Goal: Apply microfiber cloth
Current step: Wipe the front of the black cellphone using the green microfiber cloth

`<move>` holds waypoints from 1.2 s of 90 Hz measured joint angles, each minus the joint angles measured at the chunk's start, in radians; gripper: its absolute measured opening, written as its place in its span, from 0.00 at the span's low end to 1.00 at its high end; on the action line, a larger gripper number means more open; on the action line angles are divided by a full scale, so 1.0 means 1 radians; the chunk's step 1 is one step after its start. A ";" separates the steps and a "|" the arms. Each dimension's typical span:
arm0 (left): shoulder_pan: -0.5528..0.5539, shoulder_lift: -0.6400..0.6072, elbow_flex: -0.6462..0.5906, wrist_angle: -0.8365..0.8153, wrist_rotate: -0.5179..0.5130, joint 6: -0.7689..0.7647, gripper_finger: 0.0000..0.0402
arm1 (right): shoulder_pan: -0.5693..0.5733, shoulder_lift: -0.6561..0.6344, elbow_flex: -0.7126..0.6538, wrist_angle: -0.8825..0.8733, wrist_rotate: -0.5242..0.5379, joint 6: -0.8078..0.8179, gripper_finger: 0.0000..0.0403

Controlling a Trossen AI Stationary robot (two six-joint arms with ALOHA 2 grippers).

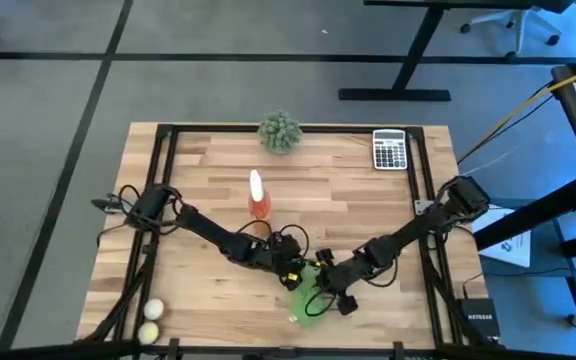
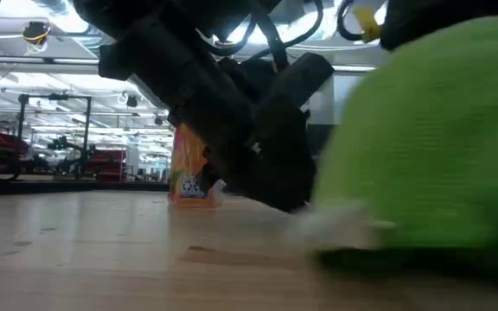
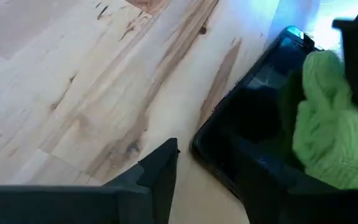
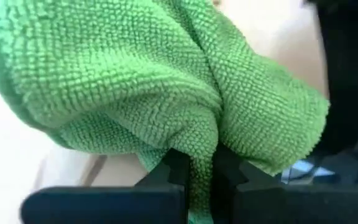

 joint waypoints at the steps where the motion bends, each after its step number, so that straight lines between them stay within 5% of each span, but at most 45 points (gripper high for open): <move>1: 0.000 0.000 0.000 0.000 0.000 0.000 0.33 | 0.000 -0.004 0.000 0.001 0.007 0.000 0.02; 22: 0.000 0.000 -0.001 -0.001 -0.002 0.000 0.33 | -0.012 -0.001 0.002 0.079 0.302 -0.007 0.02; 47: -0.001 0.000 -0.002 0.000 -0.002 0.000 0.33 | -0.035 0.094 0.005 0.138 0.179 0.025 0.02; 70: -0.001 0.001 -0.001 -0.003 0.001 0.001 0.33 | -0.019 -0.010 0.002 -0.065 -0.064 0.053 0.02; 89: 0.000 0.001 -0.002 -0.004 -0.001 0.000 0.33 | -0.019 -0.097 0.006 0.015 0.126 0.001 0.02; 108: 0.000 0.001 -0.002 -0.005 -0.001 0.000 0.33 | -0.044 0.010 0.004 0.142 0.203 -0.035 0.02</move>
